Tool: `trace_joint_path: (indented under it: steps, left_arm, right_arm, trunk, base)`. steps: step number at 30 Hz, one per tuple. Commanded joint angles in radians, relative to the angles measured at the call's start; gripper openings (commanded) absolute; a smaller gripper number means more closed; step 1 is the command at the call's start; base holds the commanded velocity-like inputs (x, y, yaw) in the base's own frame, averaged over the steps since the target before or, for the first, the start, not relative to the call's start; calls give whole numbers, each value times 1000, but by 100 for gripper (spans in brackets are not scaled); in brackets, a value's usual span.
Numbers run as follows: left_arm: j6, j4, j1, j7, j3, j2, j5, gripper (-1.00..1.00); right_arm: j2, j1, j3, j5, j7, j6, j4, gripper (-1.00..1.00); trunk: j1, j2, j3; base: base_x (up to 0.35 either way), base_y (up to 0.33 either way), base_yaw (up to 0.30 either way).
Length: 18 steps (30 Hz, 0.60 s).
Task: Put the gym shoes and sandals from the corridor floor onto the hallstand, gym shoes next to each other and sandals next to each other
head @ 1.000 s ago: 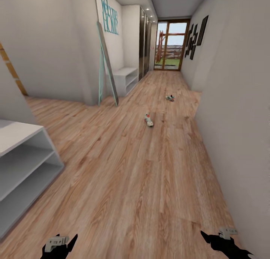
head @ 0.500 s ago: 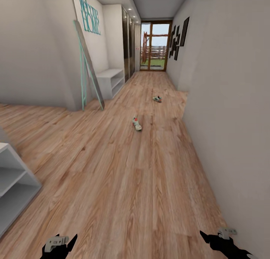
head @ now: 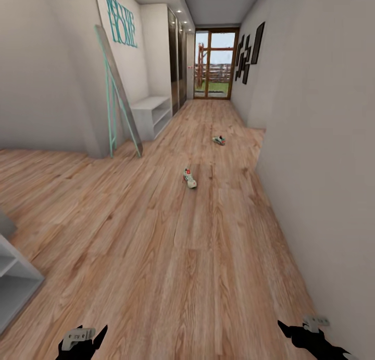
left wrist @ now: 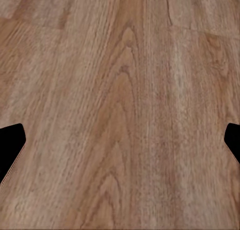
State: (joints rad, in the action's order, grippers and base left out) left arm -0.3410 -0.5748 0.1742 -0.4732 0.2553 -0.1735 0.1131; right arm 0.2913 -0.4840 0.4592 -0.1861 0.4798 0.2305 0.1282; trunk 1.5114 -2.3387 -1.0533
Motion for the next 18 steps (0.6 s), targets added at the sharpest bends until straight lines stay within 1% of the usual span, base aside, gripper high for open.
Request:
trace_joint_path:
  steps: [1, 18]
  left_arm:
    - [2, 1, 1, -10, 2, 0, 10, 100]
    - [2, 1, 1, -10, 2, 0, 11, 100]
  right_arm:
    - [0, -1, 9, -10, 3, 4, -1, 100]
    - [-2, -1, 9, -10, 3, 3, -1, 100]
  trunk:
    - [0, 0, -1]
    - [0, 0, -1]
  base:
    - [339, 0, 0]
    - [339, 7, 0]
